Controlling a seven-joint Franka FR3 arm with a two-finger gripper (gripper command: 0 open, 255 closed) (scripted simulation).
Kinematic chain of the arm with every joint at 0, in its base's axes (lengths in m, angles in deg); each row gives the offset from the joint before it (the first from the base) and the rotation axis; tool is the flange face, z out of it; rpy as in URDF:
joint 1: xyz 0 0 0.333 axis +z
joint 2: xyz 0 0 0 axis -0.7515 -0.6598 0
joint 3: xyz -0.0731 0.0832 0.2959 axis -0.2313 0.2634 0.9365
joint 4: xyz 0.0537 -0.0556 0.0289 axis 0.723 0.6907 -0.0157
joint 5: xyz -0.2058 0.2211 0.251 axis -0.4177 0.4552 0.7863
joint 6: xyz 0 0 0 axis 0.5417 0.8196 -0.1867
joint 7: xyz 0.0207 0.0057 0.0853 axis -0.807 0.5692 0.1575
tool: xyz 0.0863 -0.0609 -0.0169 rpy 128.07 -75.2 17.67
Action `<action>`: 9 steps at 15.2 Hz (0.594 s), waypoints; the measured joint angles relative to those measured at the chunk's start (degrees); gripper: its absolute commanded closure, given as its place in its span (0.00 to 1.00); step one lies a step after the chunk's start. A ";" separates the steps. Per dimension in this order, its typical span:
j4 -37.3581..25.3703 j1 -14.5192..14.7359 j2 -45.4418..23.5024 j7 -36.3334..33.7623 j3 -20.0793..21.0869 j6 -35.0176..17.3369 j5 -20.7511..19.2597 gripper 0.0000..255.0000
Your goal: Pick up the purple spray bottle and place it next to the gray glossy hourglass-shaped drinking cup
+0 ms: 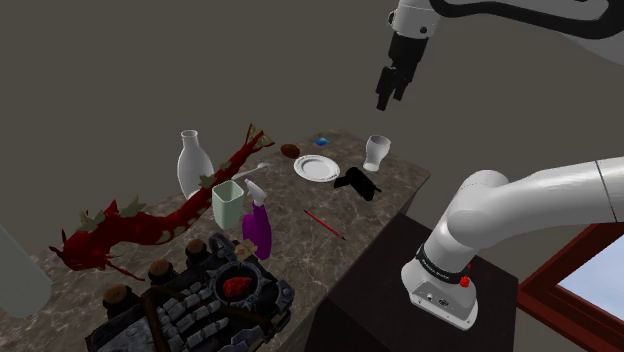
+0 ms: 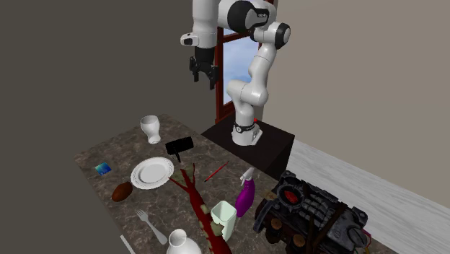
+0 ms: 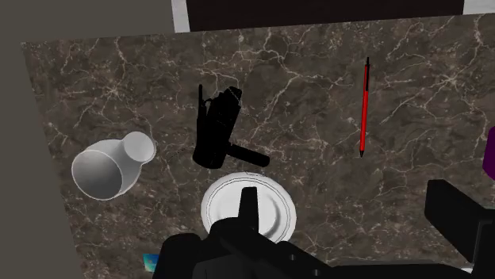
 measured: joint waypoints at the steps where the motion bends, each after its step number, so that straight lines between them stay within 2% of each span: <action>1: 0.00 0.00 0.00 0.00 0.00 0.00 0.00 0.00; 9: 2.29 2.41 -5.35 -8.56 7.31 -6.63 5.77 0.00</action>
